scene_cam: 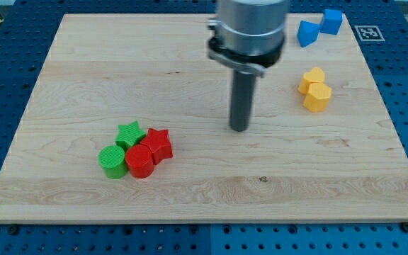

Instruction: Push the blue cube diagonal to the triangle

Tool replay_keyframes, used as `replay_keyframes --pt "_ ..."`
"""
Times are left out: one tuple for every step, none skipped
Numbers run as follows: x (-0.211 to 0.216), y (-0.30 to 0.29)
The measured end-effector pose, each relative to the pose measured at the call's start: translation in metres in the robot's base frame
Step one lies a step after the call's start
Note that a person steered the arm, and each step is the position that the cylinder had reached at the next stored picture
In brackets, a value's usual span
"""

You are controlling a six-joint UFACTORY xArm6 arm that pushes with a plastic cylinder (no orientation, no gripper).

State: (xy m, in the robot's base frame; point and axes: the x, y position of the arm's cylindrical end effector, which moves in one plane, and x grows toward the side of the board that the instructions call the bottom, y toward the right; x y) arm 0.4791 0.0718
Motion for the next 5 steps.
replay_keyframes --pt "-0.003 0.067" --pt "-0.006 0.099" --pt "-0.020 0.135" --pt "-0.030 0.156" --pt "-0.050 0.164"
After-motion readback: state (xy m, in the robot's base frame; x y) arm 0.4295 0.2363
